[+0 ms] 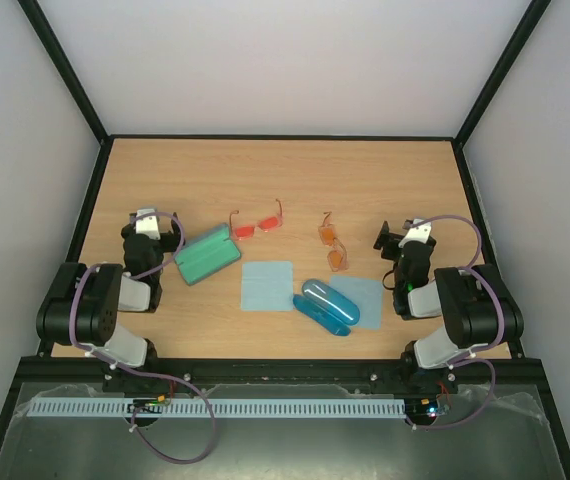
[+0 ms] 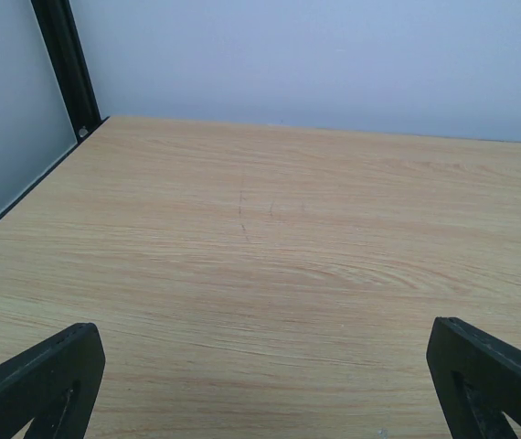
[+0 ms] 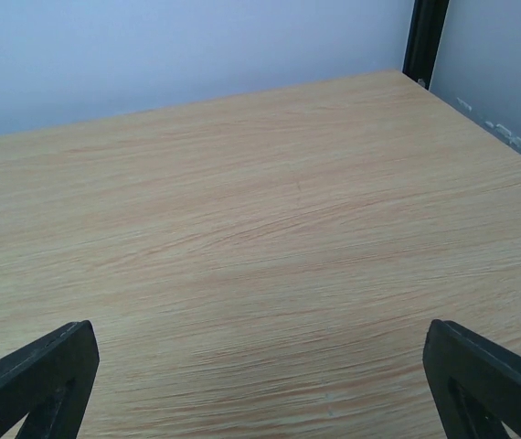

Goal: Organize the sunglasses
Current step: Fold the glasses cleaning cloth at the center of the board.

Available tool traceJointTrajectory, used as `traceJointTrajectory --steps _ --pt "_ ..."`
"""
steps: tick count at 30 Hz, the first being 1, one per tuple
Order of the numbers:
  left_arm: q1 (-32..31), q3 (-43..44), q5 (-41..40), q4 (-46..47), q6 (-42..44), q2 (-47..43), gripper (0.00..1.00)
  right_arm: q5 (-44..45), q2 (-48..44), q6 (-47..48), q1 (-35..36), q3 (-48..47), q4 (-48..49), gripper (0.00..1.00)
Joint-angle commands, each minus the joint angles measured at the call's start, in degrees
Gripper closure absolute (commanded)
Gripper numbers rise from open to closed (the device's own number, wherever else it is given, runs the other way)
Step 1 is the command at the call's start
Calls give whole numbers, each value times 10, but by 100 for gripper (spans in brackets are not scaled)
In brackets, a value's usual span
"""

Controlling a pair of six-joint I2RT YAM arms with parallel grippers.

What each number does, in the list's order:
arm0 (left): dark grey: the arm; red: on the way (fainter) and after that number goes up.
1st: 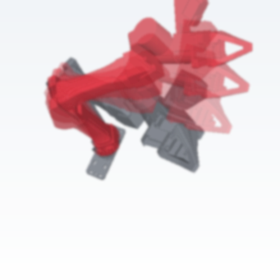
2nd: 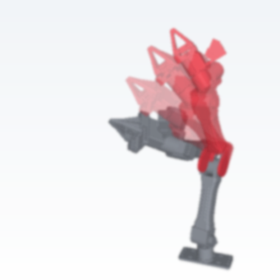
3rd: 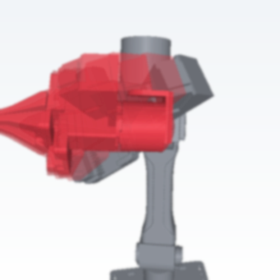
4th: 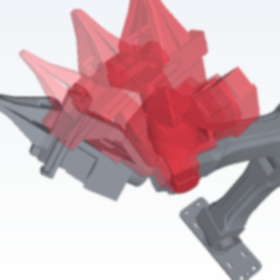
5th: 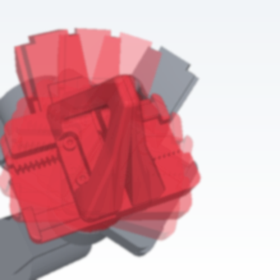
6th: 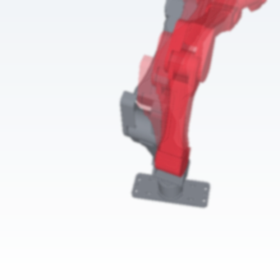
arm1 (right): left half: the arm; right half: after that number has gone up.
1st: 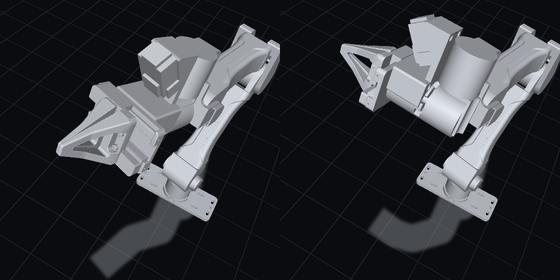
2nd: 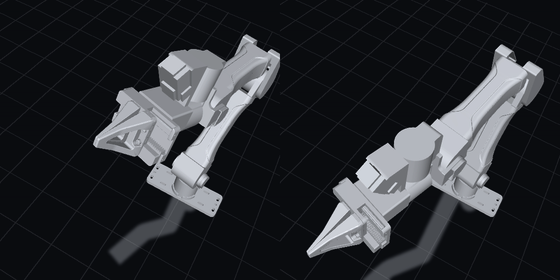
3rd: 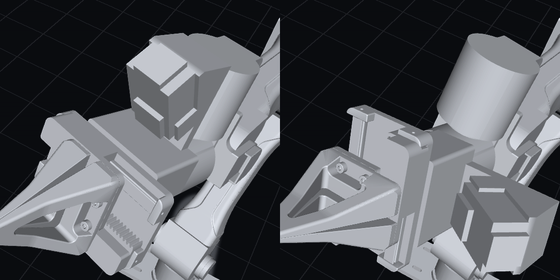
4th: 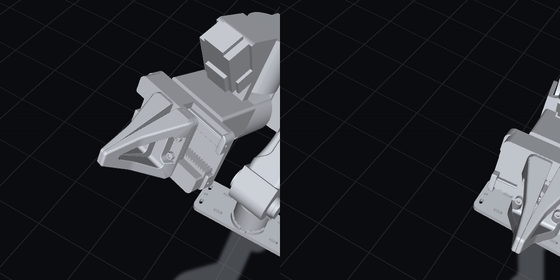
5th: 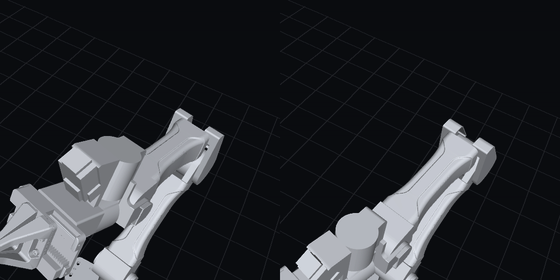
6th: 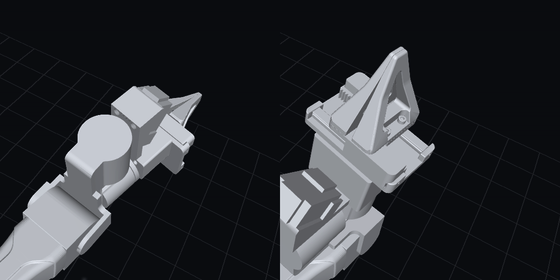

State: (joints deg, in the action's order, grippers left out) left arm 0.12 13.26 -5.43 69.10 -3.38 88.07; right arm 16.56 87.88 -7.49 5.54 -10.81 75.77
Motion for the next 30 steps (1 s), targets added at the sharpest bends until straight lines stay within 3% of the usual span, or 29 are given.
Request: traceJointTrajectory --steps 1,15,19,24,30 --pt "0 8 9 26 3 0 0 -2 0 -1 -4 -8 3 2" --pt "3 1 17 35 0 -4 1 -4 -3 1 -4 3 17 1" --pt "-2 -23 4 31 3 -66 0 9 -34 3 0 14 21 1" --pt "-45 4 -41 -97 21 -172 0 41 -175 -46 6 -43 -210 1" --pt "-53 84 -59 -302 -58 -302 1 -9 -290 -141 7 -177 -496 2"
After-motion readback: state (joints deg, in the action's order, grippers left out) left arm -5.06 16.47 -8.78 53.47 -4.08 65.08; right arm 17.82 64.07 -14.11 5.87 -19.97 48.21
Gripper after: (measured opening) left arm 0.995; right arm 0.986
